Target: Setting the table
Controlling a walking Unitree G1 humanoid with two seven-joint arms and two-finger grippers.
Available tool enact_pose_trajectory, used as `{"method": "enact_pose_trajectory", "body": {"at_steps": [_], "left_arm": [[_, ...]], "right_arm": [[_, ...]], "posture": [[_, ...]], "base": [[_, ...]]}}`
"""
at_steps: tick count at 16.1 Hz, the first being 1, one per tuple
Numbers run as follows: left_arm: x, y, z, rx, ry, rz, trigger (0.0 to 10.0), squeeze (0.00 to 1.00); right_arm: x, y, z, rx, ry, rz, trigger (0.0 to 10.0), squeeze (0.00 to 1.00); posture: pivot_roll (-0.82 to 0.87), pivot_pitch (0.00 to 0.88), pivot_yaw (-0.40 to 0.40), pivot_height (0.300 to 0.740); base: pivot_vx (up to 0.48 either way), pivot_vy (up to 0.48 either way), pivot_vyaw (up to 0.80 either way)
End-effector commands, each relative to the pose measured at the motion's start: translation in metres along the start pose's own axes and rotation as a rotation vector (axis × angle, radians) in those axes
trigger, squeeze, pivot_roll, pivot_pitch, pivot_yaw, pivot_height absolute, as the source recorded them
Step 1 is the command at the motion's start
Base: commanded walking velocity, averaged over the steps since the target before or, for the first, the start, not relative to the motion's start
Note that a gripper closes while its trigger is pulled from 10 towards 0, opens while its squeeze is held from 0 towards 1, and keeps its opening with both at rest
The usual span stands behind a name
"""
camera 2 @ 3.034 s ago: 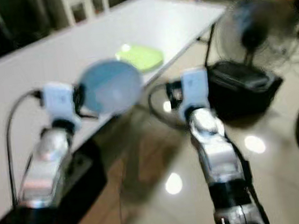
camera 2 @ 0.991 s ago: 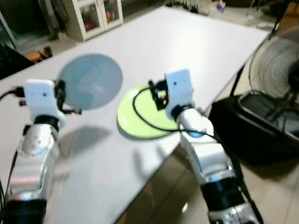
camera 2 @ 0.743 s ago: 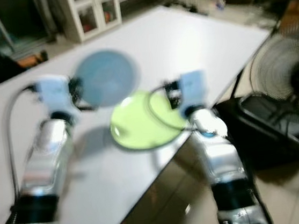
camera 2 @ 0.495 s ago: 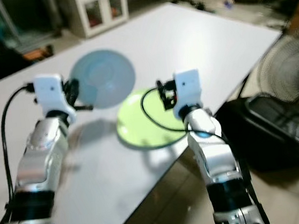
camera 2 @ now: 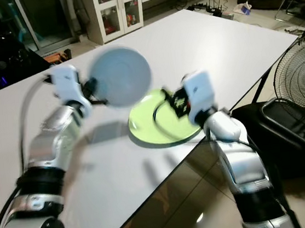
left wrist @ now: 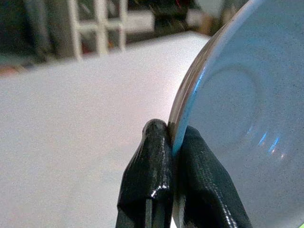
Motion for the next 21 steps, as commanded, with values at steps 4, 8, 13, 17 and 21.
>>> {"method": "enact_pose_trajectory", "body": {"at_steps": [4,8,13,17,21], "left_arm": [[-0.003,0.001,-0.021,-0.078,0.074,0.186,10.0,0.0],[0.04,-0.003,-0.032,-0.178,-0.108,0.318,10.0,0.0],[0.068,-0.013,-0.037,-0.338,-0.146,0.318,10.0,0.0],[0.076,-0.024,-0.036,-0.418,-0.132,0.273,10.0,0.0],[0.085,-0.035,-0.033,-0.47,-0.133,0.218,10.0,0.0]], "right_arm": [[-0.013,-0.004,0.012,-0.041,0.099,0.043,10.0,0.0],[-0.016,0.0,0.023,-0.06,0.143,0.062,10.0,0.0],[-0.014,-0.008,0.04,-0.136,0.211,0.081,10.0,0.0],[-0.016,-0.015,0.049,-0.195,0.267,0.092,10.0,0.0],[-0.019,-0.018,0.048,-0.212,0.28,0.112,10.0,0.0]], "posture": [[-0.07,0.0,0.079,0.74],[-0.09,0.0,0.075,0.74],[-0.1,0.0,0.08,0.74],[-0.1,0.0,0.081,0.74],[-0.1,0.0,0.086,0.74]], "base": [[0.0,0.0,0.0],[0.0,0.0,0.0],[0.0,0.0,0.0],[0.0,0.0,0.0],[0.0,0.0,0.0]]}}
Point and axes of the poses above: a point about 5 cm out from each wrist's last joint towards the gripper, its own z axis pointing back from the gripper into the wrist, its own y axis along the axis of the wrist's last joint, x = y × z, the point moved 5 cm from there along -z, pointing out of the wrist towards the gripper, and after that the axes turned 3 degrees about z, right-handed, at the moved point
